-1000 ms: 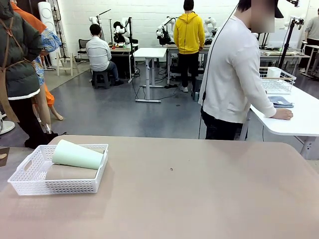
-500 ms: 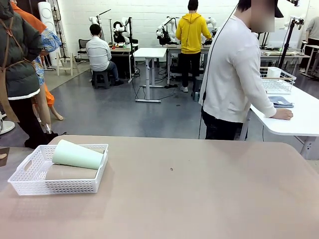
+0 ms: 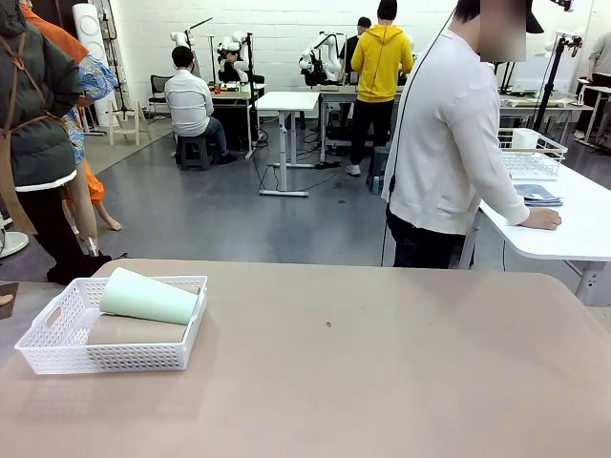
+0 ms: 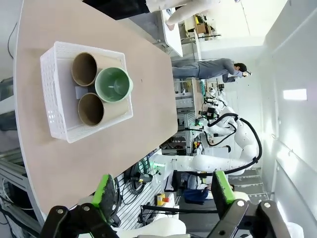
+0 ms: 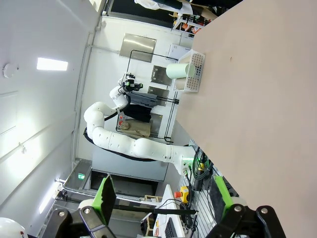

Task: Clean and organize the cups into the basket.
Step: Move the Organizing basket back to the left side of the table.

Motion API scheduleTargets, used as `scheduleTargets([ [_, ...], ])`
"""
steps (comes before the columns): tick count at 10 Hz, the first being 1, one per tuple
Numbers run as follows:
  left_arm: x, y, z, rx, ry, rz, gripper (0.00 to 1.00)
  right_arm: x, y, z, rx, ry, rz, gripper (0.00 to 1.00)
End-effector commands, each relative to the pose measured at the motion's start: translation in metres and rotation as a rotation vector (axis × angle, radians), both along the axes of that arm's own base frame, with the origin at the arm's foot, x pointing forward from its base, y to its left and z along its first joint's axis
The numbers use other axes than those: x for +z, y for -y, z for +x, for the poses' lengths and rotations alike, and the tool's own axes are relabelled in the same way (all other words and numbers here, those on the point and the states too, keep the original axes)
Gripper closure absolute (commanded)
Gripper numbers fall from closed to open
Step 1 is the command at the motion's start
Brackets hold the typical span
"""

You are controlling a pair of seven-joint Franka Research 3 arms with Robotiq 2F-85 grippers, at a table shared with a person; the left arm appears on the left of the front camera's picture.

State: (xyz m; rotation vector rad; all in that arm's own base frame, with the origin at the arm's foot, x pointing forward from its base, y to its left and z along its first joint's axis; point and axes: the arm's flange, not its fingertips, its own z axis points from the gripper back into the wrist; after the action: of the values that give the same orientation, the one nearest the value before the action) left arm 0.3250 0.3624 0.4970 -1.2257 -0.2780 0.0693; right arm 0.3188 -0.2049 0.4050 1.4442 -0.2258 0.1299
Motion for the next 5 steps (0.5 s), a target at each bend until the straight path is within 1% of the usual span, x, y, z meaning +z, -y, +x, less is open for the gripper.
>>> scheduleTargets([
  [1,0.0002,-0.0002,-0.0013,0.004,0.0,0.0,0.0,0.0004,-0.0035,-0.0019,0.003,0.001,-0.003,0.0],
  [5,0.0002,-0.0002,-0.0013,0.004,0.0,0.0,0.0,0.0004,-0.0035,-0.0019,0.003,0.001,-0.003,0.0],
])
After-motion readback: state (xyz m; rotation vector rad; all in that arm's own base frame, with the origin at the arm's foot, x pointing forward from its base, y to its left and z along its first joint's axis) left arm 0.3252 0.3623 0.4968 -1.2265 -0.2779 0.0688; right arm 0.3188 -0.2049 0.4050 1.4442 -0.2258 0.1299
